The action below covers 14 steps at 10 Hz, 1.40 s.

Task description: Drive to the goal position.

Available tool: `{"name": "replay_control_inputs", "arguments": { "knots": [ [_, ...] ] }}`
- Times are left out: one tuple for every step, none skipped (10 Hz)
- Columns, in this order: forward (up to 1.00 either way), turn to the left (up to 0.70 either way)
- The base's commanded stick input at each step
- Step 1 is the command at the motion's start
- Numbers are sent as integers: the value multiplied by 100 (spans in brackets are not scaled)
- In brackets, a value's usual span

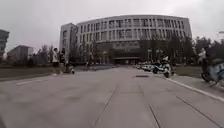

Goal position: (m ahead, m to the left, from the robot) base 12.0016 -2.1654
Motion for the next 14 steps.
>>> {"name": "replay_control_inputs", "arguments": {
  "knots": [
    [70, 0],
    [70, 0],
    [70, 0],
    [70, 0],
    [70, 0],
    [70, 0],
    [70, 0],
    [70, 0],
    [70, 0],
    [70, 0],
    [70, 0],
    [70, 0],
    [70, 0],
    [70, -8]
  ]
}}
